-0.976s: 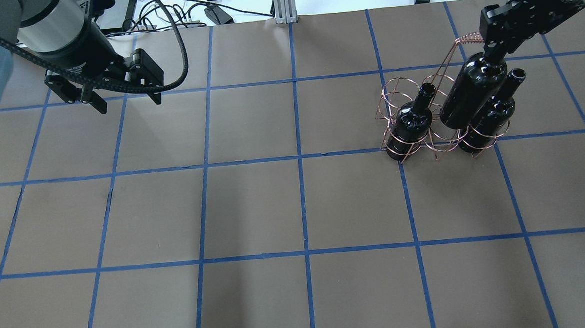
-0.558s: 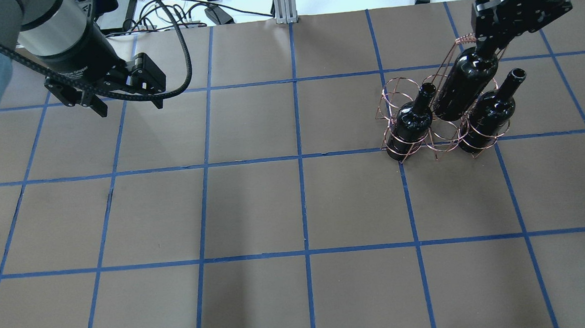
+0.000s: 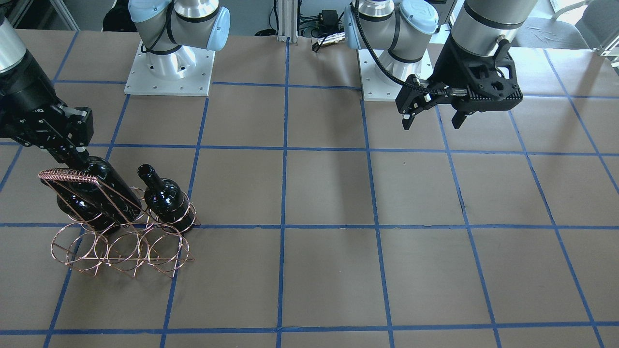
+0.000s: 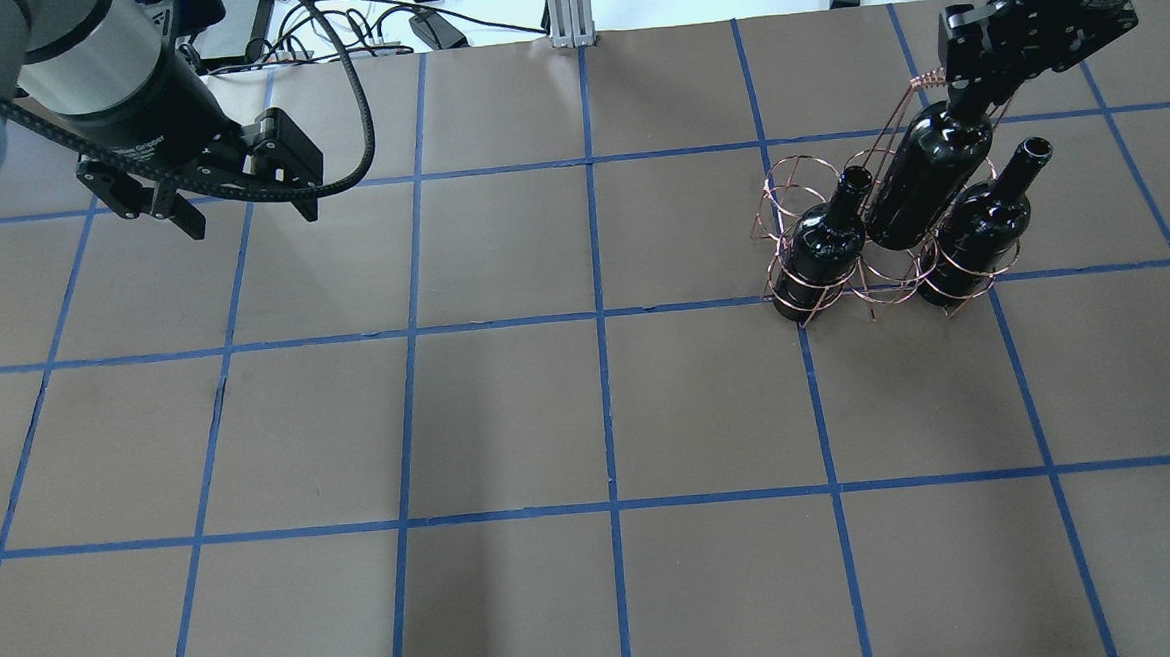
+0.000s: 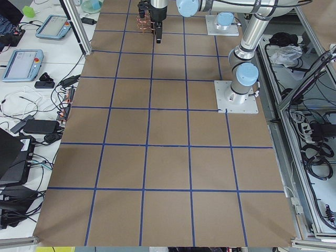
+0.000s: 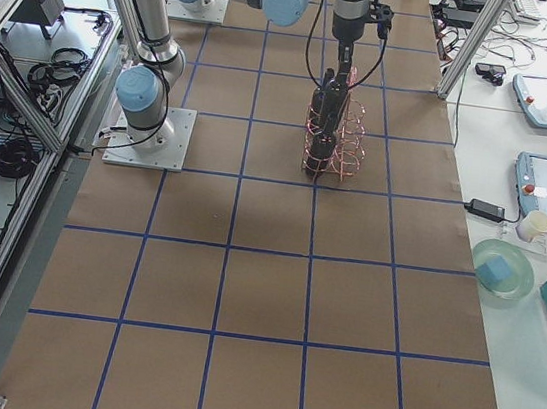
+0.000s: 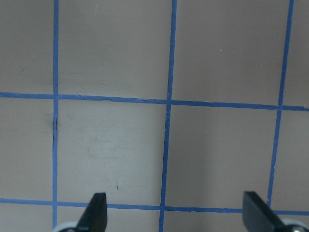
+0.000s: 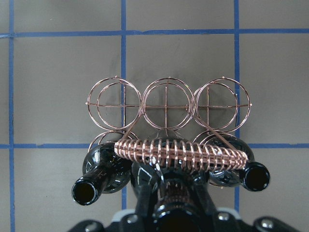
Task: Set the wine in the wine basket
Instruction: 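Lower the bottle into the empty top slot of the rack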
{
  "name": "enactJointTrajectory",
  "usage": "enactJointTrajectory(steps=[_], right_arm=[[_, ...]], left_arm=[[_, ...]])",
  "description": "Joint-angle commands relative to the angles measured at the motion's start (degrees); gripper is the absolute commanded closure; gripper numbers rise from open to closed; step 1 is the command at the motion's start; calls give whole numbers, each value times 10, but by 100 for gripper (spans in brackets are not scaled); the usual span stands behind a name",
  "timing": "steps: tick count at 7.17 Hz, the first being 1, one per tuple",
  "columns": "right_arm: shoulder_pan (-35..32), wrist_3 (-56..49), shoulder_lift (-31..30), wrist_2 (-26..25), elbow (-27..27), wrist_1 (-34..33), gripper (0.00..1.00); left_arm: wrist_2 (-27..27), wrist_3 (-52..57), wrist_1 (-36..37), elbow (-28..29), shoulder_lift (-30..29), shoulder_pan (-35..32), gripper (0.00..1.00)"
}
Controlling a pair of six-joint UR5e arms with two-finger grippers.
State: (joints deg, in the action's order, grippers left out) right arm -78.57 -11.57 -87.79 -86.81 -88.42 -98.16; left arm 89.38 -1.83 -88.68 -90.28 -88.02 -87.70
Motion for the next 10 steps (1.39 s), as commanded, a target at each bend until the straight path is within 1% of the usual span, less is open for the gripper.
enactJointTrajectory(steps=[1, 4, 8, 9, 10], right_arm=[[0, -4, 3, 0, 0, 2, 100], [0, -4, 9, 5, -4, 2, 100], [0, -2, 1, -7, -4, 4, 100], [0, 4, -1, -7, 2, 20, 100], [0, 5, -3, -6, 2, 22, 100]], left_arm=[[-1, 1, 2, 0, 0, 1, 0], [-1, 5, -1, 0, 0, 2, 0], [-1, 6, 3, 0, -2, 3, 0], [-1, 7, 3, -1, -1, 3, 0], [-1, 6, 3, -1, -1, 2, 0]])
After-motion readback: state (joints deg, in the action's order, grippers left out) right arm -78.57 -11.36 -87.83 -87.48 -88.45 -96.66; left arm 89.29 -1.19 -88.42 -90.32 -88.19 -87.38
